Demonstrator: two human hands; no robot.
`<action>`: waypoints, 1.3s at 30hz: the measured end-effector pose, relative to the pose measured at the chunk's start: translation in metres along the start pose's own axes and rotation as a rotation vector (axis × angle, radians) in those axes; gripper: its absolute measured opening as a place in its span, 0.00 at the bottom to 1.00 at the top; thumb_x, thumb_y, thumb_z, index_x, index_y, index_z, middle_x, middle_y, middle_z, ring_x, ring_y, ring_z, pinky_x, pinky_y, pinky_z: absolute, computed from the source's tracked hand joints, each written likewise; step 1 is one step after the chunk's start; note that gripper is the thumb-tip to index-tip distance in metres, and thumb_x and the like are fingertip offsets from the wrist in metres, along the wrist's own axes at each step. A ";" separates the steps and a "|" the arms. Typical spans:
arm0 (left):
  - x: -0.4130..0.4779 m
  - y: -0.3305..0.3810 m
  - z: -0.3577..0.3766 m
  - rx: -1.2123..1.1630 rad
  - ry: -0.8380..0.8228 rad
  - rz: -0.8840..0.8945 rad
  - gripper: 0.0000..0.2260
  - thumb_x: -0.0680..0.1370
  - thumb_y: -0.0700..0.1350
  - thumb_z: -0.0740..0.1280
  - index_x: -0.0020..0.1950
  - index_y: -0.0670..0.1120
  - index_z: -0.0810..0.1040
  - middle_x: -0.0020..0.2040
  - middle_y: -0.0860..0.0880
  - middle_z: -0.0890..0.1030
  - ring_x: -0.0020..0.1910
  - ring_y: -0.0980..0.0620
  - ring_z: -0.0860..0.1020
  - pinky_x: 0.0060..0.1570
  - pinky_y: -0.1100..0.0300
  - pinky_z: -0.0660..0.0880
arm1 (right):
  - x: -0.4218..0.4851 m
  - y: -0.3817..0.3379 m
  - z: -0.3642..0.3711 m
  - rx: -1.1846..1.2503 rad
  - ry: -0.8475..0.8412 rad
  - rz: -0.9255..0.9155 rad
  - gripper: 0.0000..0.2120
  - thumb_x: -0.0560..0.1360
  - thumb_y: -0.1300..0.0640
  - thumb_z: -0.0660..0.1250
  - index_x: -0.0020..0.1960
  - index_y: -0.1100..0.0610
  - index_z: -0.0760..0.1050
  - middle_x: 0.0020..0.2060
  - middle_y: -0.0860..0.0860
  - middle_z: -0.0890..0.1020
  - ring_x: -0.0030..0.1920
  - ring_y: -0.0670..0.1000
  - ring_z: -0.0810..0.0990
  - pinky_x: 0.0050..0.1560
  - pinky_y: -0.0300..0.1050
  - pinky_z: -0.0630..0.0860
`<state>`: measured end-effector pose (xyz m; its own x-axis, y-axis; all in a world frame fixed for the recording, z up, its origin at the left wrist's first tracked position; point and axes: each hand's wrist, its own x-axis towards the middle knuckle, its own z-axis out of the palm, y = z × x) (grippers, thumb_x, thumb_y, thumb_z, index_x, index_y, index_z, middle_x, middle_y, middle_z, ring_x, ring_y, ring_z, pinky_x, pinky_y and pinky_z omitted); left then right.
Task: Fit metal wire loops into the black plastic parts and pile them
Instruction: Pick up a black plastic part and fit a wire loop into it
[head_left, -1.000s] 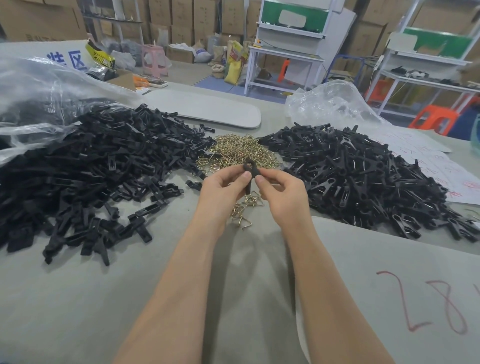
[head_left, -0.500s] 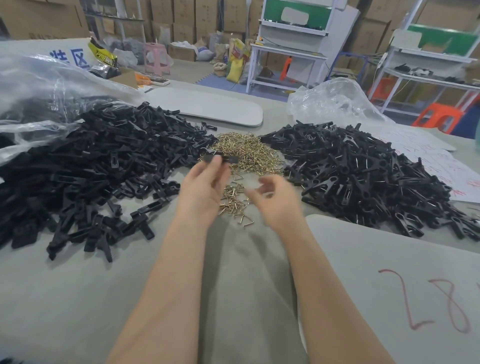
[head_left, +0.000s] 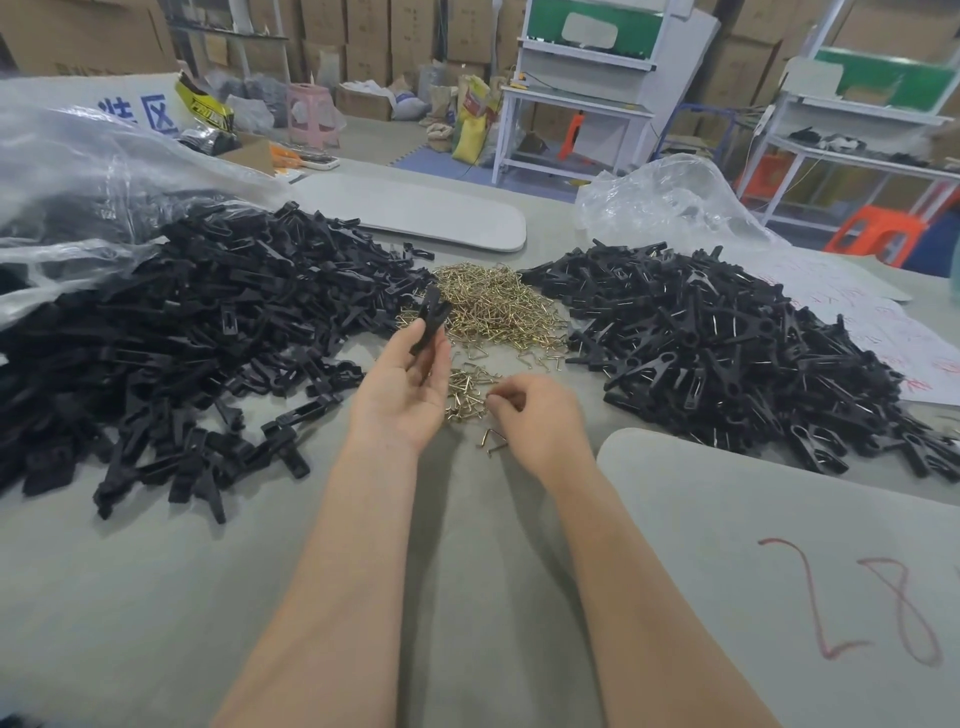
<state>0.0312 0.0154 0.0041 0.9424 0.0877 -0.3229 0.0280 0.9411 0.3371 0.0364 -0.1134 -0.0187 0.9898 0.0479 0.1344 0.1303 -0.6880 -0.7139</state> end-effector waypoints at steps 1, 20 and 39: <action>-0.001 0.000 0.001 0.000 -0.006 -0.005 0.02 0.76 0.36 0.67 0.45 0.37 0.76 0.39 0.43 0.80 0.44 0.52 0.79 0.48 0.58 0.79 | 0.001 0.001 -0.002 0.031 0.004 0.004 0.07 0.77 0.58 0.64 0.49 0.57 0.81 0.43 0.53 0.84 0.44 0.50 0.79 0.45 0.37 0.69; -0.007 -0.027 0.005 0.657 -0.164 -0.008 0.04 0.75 0.33 0.68 0.46 0.41 0.77 0.40 0.45 0.81 0.38 0.52 0.80 0.42 0.65 0.80 | 0.004 0.000 -0.037 0.739 0.223 0.082 0.03 0.77 0.63 0.65 0.50 0.60 0.77 0.35 0.49 0.79 0.31 0.41 0.76 0.34 0.33 0.76; 0.003 -0.042 -0.006 1.815 -0.238 0.862 0.10 0.75 0.39 0.69 0.56 0.46 0.79 0.48 0.52 0.74 0.47 0.52 0.72 0.49 0.60 0.68 | 0.007 0.005 -0.041 0.584 0.345 0.043 0.07 0.75 0.60 0.68 0.40 0.51 0.75 0.32 0.46 0.77 0.31 0.40 0.75 0.44 0.44 0.76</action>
<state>0.0311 -0.0216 -0.0161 0.9025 0.0668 0.4255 -0.2710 -0.6797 0.6816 0.0412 -0.1463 0.0066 0.9320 -0.2713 0.2405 0.1977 -0.1756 -0.9644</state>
